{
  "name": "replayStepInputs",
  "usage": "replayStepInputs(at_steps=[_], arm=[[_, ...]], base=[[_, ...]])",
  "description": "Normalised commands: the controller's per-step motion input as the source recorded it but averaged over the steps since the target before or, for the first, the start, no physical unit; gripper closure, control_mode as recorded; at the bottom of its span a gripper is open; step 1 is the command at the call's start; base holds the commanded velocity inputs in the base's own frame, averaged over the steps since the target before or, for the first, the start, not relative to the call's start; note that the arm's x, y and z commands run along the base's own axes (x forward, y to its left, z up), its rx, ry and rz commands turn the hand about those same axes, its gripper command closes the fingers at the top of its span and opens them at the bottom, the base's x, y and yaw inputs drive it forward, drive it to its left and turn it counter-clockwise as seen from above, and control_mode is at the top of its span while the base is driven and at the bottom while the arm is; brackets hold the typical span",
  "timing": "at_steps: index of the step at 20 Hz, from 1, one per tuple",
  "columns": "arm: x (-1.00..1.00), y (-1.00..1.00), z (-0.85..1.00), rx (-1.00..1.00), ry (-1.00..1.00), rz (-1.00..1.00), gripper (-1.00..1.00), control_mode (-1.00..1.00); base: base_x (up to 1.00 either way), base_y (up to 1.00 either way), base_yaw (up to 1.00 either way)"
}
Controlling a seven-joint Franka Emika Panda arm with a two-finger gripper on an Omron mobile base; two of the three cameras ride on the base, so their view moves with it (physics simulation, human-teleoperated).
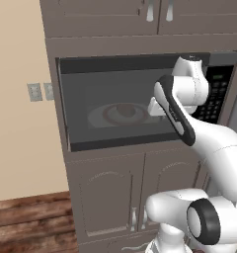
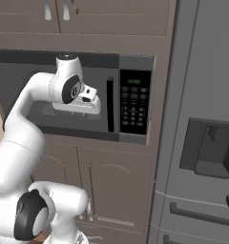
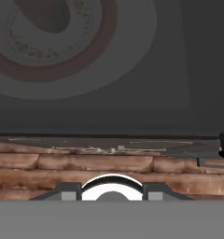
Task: Retrieve the reheated potato from the microwave, then place the potato, cheese, and condiment on the cutting board.
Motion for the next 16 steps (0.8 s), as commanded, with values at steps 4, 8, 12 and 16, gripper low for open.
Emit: replayStepInputs(at_steps=[4, 8, 12, 16], arm=[[-0.09, 0.00, 0.00, 0.00, -0.01, 0.00, -1.00, -1.00], [-0.32, -0.01, 0.00, 0.00, -0.25, 0.00, -1.00, -1.00], [-0.39, -0.14, 0.00, 0.00, -0.42, 0.00, -1.00, -1.00], [-0.36, -0.34, 0.09, 0.00, -0.39, 0.00, -1.00, -1.00]], base=[[0.00, 0.00, 0.00], [0.00, 0.00, 0.00], [0.00, 0.00, 0.00], [0.00, 0.00, 0.00]])
